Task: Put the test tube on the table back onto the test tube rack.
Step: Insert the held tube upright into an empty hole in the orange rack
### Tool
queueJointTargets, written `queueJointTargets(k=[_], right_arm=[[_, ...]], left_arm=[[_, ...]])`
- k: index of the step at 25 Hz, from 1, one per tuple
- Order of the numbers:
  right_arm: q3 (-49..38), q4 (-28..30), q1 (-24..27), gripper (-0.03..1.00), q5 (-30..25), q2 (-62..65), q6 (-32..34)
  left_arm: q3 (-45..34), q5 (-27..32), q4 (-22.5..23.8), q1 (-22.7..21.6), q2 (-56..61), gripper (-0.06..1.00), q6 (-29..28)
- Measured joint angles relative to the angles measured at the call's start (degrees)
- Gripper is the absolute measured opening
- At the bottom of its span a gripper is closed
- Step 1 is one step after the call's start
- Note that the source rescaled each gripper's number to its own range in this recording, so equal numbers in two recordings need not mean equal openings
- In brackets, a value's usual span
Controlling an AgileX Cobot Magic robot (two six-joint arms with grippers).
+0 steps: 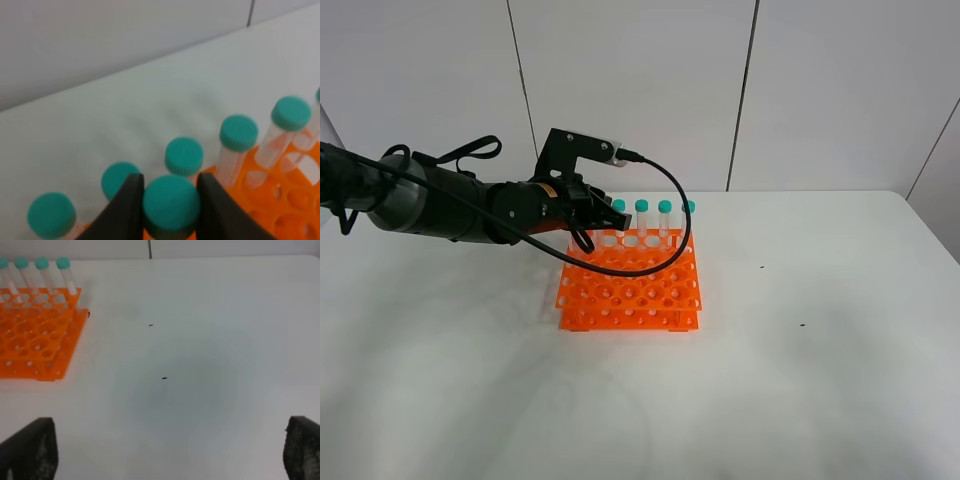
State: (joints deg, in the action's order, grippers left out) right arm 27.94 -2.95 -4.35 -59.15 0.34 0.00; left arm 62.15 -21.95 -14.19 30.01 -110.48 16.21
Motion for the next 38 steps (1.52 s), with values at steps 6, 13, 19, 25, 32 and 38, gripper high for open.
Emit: queueJointTargets(k=[6, 13, 19, 25, 32, 38], right_arm=[[0.0, 0.0, 0.0, 1.00, 0.0, 0.0, 0.0], [0.0, 0.0, 0.0, 1.00, 0.0, 0.0, 0.0], [0.0, 0.0, 0.0, 1.00, 0.0, 0.0, 0.0], [0.0, -0.1, 0.0, 1.00, 0.0, 0.0, 0.0], [0.0, -0.1, 0.0, 1.00, 0.0, 0.0, 0.0], [0.0, -0.1, 0.0, 1.00, 0.0, 0.0, 0.0]], left_arm=[[0.0, -0.1, 0.0, -0.5, -0.3, 0.00, -0.7], [0.0, -0.1, 0.0, -1.0, -1.3, 0.00, -4.0], [-0.3, -0.3, 0.0, -1.0, -1.5, 0.00, -4.1], [-2.3, -2.1, 0.0, -1.0, -1.5, 0.00, -4.2], [-2.5, -3.3, 0.0, -1.0, -1.5, 0.00, -4.3], [-2.5, -3.3, 0.0, -1.0, -1.5, 0.00, -4.3]])
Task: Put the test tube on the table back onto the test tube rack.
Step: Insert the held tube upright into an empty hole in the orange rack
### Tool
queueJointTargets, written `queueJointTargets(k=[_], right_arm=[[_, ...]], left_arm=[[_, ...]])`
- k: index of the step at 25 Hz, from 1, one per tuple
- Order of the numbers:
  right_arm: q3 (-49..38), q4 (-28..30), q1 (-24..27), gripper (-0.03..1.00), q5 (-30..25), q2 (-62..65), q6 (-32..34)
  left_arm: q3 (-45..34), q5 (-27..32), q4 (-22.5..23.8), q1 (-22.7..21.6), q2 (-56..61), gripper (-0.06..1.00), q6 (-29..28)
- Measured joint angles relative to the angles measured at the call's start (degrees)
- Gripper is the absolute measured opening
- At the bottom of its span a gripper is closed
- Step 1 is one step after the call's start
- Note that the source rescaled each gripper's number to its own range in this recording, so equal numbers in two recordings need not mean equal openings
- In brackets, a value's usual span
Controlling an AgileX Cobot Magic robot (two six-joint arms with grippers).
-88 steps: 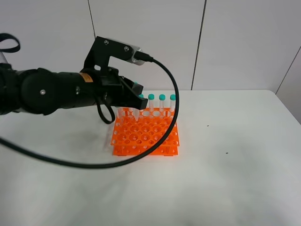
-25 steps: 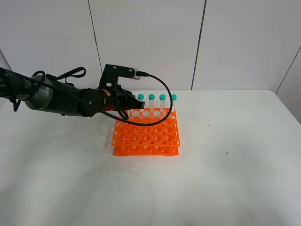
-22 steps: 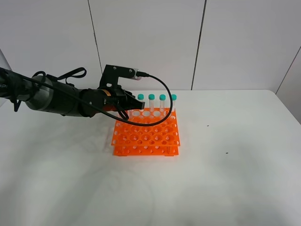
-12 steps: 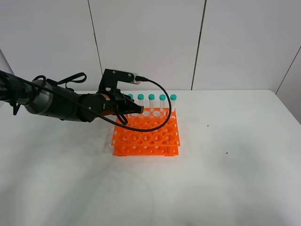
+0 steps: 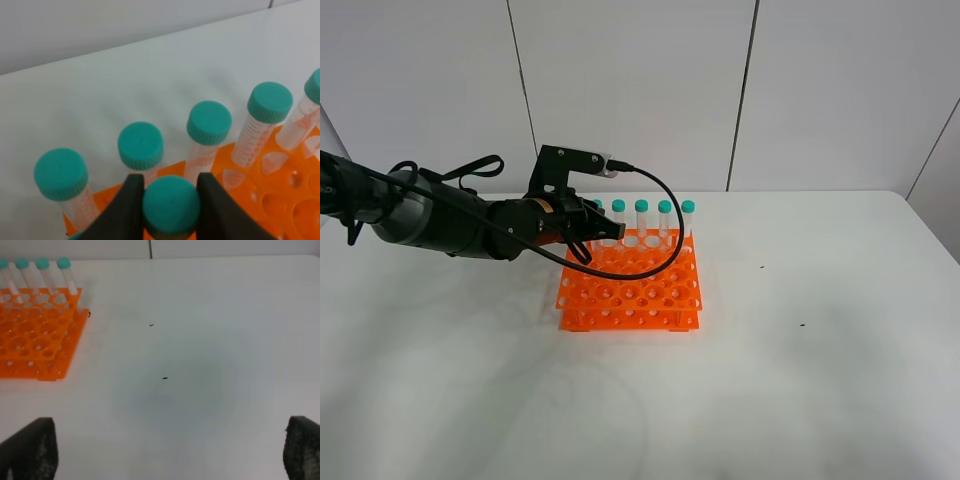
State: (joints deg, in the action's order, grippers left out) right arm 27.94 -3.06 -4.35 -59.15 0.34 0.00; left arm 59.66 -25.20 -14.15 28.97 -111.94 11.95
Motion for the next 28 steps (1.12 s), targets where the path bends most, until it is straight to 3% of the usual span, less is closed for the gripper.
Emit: queueJointTargets(k=[28], right_arm=[[0.0, 0.0, 0.0, 1.00, 0.0, 0.0, 0.0]], left_arm=[[0.0, -1.8, 0.2, 0.0, -2.7, 0.00, 0.0]])
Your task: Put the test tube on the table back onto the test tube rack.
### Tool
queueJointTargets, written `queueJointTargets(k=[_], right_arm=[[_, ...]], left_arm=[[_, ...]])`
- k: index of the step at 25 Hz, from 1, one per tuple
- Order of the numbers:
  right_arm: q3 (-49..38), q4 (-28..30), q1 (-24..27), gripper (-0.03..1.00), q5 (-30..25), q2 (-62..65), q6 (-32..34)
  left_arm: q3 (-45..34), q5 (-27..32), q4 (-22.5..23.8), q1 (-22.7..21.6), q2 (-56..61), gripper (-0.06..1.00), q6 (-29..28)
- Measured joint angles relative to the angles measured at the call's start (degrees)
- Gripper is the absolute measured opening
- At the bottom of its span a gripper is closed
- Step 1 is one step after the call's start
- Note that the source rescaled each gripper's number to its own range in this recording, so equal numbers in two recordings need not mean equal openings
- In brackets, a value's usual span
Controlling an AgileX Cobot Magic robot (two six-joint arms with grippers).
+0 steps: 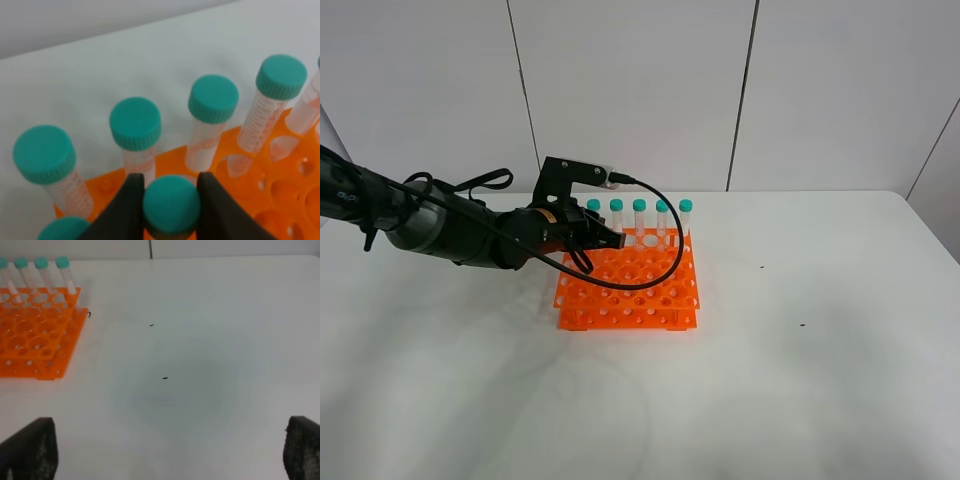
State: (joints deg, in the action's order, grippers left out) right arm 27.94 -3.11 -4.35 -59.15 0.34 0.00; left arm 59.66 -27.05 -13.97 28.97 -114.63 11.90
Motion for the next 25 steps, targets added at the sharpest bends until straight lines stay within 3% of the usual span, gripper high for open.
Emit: queueJointTargets(k=[11, 17, 25], right_arm=[[0.0, 0.0, 0.0, 1.00, 0.0, 0.0, 0.0], [0.0, 0.0, 0.0, 1.00, 0.0, 0.0, 0.0], [0.0, 0.0, 0.0, 1.00, 0.0, 0.0, 0.0]], left_arm=[[0.0, 0.0, 0.0, 0.0, 0.0, 0.01, 0.0], [0.0, 0.5, 0.0, -0.1, 0.1, 0.28, 0.0], [0.0, 3.5, -0.1, -0.1, 3.3, 0.33, -0.5]])
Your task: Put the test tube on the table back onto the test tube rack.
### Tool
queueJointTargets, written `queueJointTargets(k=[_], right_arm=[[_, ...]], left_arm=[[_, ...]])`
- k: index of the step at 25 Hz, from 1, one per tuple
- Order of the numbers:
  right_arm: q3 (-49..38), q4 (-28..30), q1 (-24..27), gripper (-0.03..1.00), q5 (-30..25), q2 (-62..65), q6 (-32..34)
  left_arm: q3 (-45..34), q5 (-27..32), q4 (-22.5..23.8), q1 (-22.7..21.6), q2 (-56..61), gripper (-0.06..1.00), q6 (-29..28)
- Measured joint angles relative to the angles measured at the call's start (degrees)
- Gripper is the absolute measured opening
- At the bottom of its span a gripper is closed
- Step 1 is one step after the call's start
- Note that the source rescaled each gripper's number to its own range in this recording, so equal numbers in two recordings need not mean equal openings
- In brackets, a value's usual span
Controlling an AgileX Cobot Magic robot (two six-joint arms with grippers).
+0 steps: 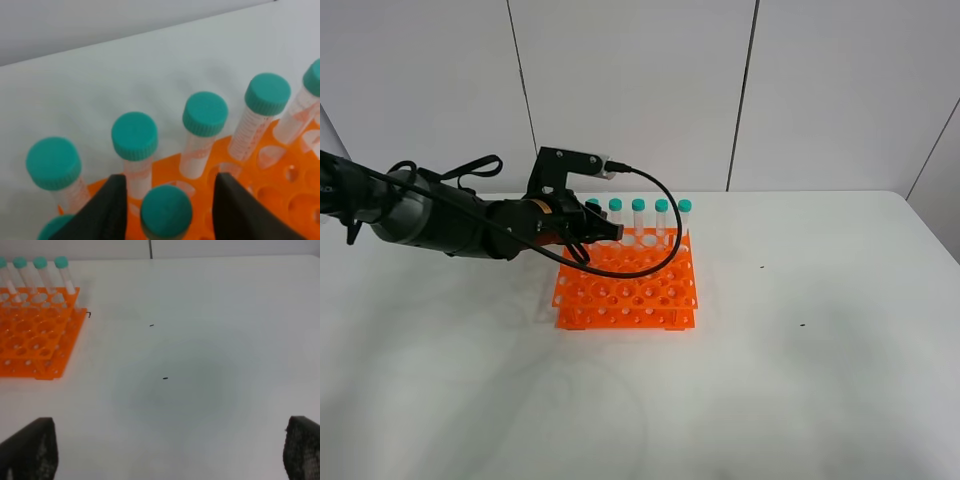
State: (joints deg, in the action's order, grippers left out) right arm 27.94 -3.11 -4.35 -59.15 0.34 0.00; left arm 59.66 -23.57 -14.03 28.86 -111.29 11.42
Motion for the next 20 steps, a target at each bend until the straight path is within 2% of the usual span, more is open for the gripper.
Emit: queueJointTargets(k=[7, 10, 12, 16, 20], right_arm=[[0.0, 0.0, 0.0, 1.00, 0.0, 0.0, 0.0], [0.0, 0.0, 0.0, 1.00, 0.0, 0.0, 0.0], [0.0, 0.0, 0.0, 1.00, 0.0, 0.0, 0.0], [0.0, 0.0, 0.0, 1.00, 0.0, 0.0, 0.0], [0.0, 0.0, 0.0, 1.00, 0.0, 0.0, 0.0]], left_arm=[[0.0, 2.8, 0.0, 0.0, 7.7, 0.33, -0.1], [0.0, 6.3, 0.0, 0.0, 12.2, 0.34, 0.2], [0.0, 9.5, 0.0, 0.0, 15.0, 0.38, 0.8], [0.0, 21.0, 0.0, 0.0, 19.0, 0.65, 1.5], [0.5, 38.2, 0.0, 0.0, 19.9, 0.73, 1.6]])
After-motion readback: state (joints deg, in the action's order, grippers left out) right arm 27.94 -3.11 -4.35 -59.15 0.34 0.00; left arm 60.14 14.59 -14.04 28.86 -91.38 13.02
